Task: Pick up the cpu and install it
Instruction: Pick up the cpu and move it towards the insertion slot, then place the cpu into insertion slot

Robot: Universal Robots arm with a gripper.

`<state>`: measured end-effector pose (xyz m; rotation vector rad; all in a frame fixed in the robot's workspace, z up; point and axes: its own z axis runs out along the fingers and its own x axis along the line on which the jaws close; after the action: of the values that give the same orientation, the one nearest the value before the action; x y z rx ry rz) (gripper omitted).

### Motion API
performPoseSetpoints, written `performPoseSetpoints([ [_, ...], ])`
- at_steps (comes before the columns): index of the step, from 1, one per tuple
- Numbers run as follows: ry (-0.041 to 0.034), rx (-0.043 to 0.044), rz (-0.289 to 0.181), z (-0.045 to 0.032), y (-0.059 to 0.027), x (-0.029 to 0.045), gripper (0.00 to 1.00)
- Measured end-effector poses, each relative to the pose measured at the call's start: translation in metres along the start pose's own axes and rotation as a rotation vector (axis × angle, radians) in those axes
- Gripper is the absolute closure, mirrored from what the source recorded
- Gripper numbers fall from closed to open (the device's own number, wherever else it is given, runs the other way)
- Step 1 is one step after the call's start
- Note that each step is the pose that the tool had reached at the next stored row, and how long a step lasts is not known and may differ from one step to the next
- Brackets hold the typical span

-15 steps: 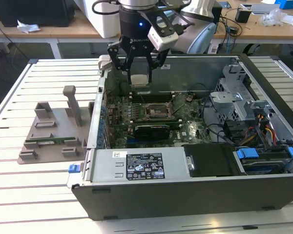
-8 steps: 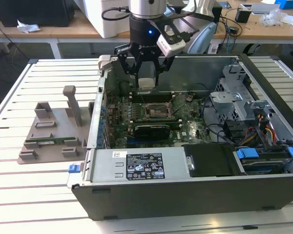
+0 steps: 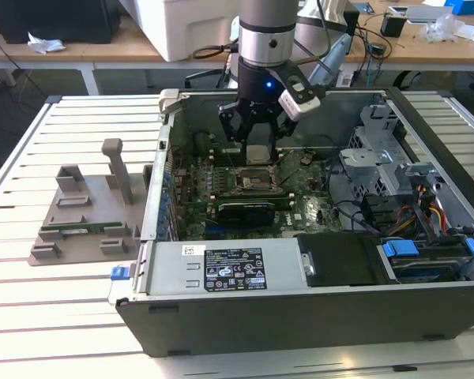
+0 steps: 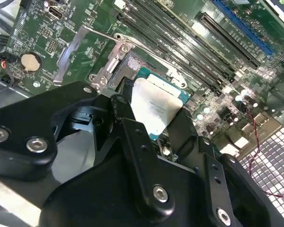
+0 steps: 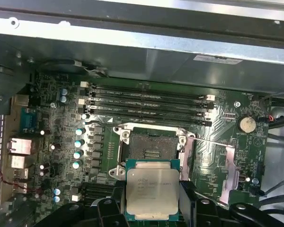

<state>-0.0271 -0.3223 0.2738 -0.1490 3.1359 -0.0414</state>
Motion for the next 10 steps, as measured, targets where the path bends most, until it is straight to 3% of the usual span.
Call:
performPoseSetpoints([
  [8,0.0001,0.0001,0.001,0.0025,0.0,0.0,0.45],
  [10,0.0009,0.0003,0.033,0.0025,0.0001,0.0,0.45],
])
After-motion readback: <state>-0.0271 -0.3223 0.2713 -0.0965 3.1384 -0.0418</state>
